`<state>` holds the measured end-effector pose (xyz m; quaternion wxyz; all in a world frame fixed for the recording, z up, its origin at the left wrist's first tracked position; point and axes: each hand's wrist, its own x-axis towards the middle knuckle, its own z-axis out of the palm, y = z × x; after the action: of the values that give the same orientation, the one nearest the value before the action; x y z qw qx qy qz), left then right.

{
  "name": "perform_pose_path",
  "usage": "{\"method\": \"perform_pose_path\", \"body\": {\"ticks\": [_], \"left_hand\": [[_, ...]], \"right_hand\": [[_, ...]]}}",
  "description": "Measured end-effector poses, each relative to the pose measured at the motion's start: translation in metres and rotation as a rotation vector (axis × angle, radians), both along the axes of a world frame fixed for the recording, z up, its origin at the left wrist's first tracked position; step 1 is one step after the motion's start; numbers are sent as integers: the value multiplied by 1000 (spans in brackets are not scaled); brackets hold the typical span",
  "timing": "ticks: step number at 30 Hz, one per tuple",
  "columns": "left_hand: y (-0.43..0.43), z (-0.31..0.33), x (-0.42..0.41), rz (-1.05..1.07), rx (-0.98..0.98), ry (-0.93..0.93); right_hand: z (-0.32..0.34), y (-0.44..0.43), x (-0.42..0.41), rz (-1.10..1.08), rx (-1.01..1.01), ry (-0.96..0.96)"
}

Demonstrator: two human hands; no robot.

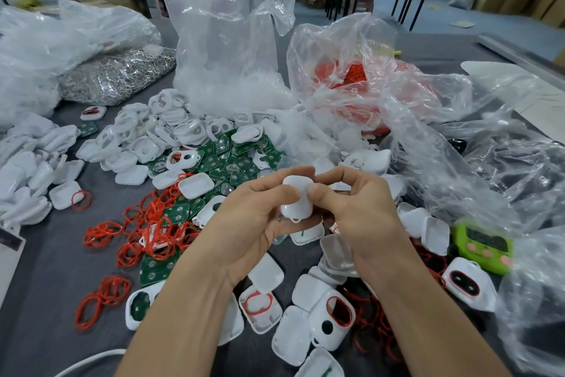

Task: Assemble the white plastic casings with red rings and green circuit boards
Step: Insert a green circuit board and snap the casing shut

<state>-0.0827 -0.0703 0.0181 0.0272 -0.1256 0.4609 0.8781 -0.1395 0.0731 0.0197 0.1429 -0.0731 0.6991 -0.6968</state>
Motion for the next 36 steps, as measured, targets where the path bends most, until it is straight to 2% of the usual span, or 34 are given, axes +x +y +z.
{"method": "perform_pose_path", "body": {"ticks": [6, 8, 10, 14, 17, 19, 24, 31, 36], "left_hand": [[0, -1, 1, 2, -26, -13], [-2, -1, 2, -12, -100, -17], [-3, -1, 3, 10, -252, -27], [0, -4, 2, 192, -447, 22], [1, -4, 1, 305, -522, 114], [1, -4, 1, 331, -487, 142], [0, -2, 0, 344, -334, 99], [4, 0, 4, 366, -432, 137], [8, 0, 2, 390, -422, 138]], "right_hand": [[1, -1, 1, -40, 8, 7], [1, 0, 1, -45, 27, 36], [0, 0, 2, -60, 111, 156], [-3, 1, 6, -108, 370, 570], [-5, 0, 8, -128, 386, 716], [-4, -1, 8, -130, 304, 668], [-2, 0, 5, -34, 77, 393], [-3, 0, 6, -27, 119, 478], [-5, -2, 8, -71, 150, 492]]}}
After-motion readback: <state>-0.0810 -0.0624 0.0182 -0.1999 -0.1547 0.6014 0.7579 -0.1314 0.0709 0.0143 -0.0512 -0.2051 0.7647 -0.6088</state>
